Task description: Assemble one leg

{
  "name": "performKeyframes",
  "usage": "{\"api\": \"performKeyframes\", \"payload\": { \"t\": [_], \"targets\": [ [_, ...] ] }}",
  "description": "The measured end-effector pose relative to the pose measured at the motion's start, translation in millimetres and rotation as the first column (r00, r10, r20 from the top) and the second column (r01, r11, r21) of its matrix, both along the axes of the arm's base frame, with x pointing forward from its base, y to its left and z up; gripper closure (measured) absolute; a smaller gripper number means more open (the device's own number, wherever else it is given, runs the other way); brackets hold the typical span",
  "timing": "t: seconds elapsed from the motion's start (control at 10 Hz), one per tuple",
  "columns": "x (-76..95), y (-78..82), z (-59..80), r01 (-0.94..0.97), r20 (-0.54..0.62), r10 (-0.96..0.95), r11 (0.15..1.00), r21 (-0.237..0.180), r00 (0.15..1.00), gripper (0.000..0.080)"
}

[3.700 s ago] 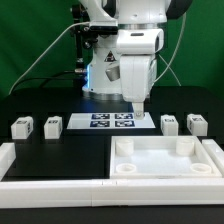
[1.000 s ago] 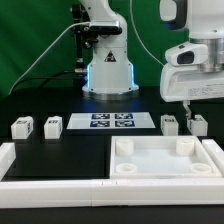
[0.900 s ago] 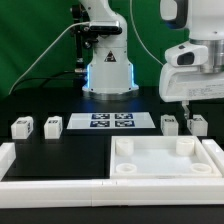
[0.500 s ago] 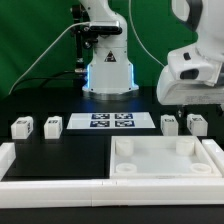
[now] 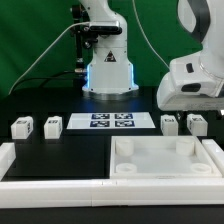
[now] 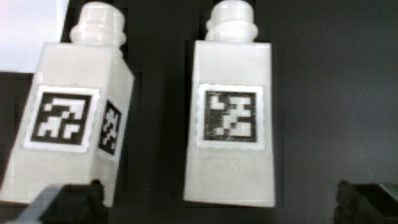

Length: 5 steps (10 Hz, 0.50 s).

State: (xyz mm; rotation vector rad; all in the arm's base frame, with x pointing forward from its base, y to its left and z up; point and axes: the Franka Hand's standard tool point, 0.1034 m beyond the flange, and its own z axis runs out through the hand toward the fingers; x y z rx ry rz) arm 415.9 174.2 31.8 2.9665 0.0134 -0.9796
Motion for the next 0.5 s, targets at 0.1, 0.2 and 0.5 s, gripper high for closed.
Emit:
{"api": "performKeyframes", "payload": {
  "t": [0.1,0.2,0.5],
  "targets": [
    [-4.6,1.6,-3.0,0.01,-0.021,-0.01,1.0,-0.009,1.0,0.0151],
    [-5.0,2.3,-5.3,0.008,-0.019,-0.009,1.0,-0.009,1.0,0.0151],
    [-14.8,-3.8,-4.4,-0.006,-0.179,0.001,1.0,-0.03,0.984,0.0151]
  ]
}}
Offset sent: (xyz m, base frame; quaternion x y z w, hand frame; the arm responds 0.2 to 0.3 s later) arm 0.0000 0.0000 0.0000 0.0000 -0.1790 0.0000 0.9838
